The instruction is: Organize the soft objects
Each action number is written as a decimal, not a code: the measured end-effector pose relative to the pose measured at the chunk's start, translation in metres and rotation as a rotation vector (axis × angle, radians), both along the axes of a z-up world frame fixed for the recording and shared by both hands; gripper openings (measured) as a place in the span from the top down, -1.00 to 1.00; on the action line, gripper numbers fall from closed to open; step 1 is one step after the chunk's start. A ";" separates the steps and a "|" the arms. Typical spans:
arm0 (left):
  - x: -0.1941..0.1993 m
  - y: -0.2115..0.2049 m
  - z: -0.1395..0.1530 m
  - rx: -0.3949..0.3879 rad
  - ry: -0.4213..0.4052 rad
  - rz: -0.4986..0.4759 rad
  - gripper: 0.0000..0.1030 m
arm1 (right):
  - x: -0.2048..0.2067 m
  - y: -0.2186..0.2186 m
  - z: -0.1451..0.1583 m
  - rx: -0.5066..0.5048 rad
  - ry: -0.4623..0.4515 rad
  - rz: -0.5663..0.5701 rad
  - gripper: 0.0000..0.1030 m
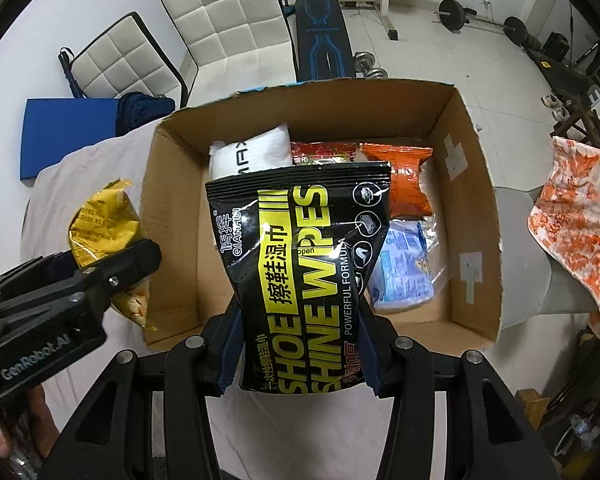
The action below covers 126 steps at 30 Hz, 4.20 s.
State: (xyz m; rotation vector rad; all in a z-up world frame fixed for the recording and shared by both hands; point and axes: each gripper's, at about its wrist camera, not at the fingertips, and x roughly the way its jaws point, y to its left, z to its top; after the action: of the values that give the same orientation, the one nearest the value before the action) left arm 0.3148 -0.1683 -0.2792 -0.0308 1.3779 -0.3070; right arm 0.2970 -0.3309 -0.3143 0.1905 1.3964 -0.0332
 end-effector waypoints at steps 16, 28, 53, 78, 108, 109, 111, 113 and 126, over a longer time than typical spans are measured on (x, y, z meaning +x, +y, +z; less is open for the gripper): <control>0.017 -0.016 -0.095 0.035 0.262 0.025 -0.05 | 0.028 -0.017 -0.085 0.043 0.113 0.026 -0.03; 0.012 -0.026 -0.113 0.114 0.320 0.007 -0.10 | 0.038 -0.027 -0.125 0.096 0.188 0.016 -0.07; 0.009 -0.036 -0.057 0.150 0.165 -0.014 -0.97 | 0.031 -0.035 -0.101 -0.026 0.148 0.044 -0.78; -0.066 -0.032 0.080 0.147 -0.185 0.006 -0.99 | -0.060 -0.067 0.075 -0.126 -0.169 -0.071 -1.00; -0.192 0.022 0.249 0.115 -0.443 0.118 -0.99 | -0.237 -0.033 0.311 -0.193 -0.465 -0.126 -1.00; -0.194 0.022 0.251 0.114 -0.446 0.116 -0.99 | -0.238 -0.033 0.313 -0.193 -0.469 -0.126 -1.00; -0.199 0.021 0.253 0.114 -0.458 0.111 -0.99 | -0.241 -0.031 0.317 -0.194 -0.482 -0.126 -1.00; -0.203 0.020 0.255 0.112 -0.464 0.105 -0.99 | -0.244 -0.028 0.320 -0.196 -0.491 -0.121 -1.00; -0.214 0.024 0.262 0.092 -0.476 0.105 -0.99 | -0.246 -0.019 0.321 -0.206 -0.496 -0.115 -1.00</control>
State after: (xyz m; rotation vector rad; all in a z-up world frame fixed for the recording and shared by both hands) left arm 0.1009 -0.1444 -0.0175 0.0444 0.9124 -0.1487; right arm 0.0508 -0.3502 0.0069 0.0971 0.8792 -0.2105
